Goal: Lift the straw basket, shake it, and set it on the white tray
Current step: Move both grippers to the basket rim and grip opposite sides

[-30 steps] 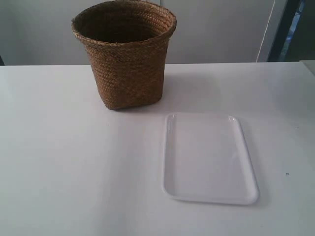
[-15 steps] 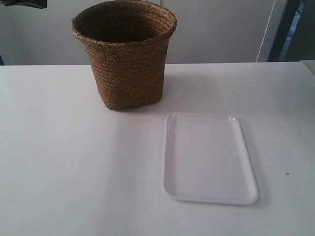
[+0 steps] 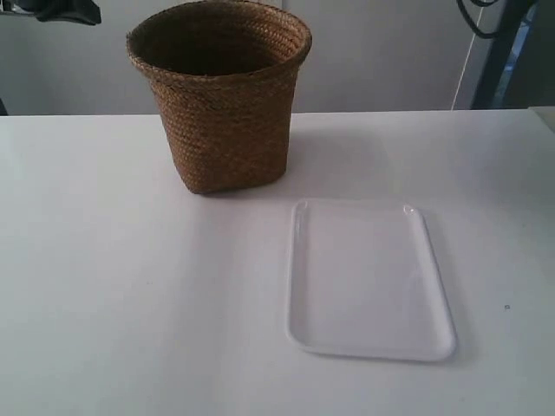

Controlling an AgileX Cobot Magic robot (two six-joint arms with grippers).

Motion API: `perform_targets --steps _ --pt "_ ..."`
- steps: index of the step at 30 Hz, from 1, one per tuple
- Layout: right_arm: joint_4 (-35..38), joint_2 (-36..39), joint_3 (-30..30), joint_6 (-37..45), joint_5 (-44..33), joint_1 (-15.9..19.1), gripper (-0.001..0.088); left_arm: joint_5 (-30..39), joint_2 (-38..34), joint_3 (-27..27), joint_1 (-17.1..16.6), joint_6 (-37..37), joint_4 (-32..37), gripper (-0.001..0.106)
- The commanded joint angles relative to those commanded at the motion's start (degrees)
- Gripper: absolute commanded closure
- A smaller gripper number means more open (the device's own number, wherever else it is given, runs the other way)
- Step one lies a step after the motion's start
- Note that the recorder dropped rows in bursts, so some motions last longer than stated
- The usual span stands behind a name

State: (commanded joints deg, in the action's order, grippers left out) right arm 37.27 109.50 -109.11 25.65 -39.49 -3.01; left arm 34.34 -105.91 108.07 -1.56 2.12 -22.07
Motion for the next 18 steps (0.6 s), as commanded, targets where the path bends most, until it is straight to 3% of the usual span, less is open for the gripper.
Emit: perform_targets --steps 4,11,13,18 --pt "0.5 0.4 0.5 0.1 2.9 0.0 0.0693 -0.1 -0.8 0.0 0.0 0.0 -0.2 0.099" --pt "7.0 4.9 0.5 0.1 2.3 0.0 0.0526 -0.2 -1.5 0.0 0.0 3.7 -0.7 0.053" --pt "9.9 6.7 0.5 0.2 2.3 0.0 0.0459 -0.2 -1.7 0.0 0.0 4.1 -0.8 0.045" --pt "17.8 9.4 0.5 5.5 2.5 0.0 0.029 -0.6 -2.4 -0.1 0.0 4.1 -3.3 0.041"
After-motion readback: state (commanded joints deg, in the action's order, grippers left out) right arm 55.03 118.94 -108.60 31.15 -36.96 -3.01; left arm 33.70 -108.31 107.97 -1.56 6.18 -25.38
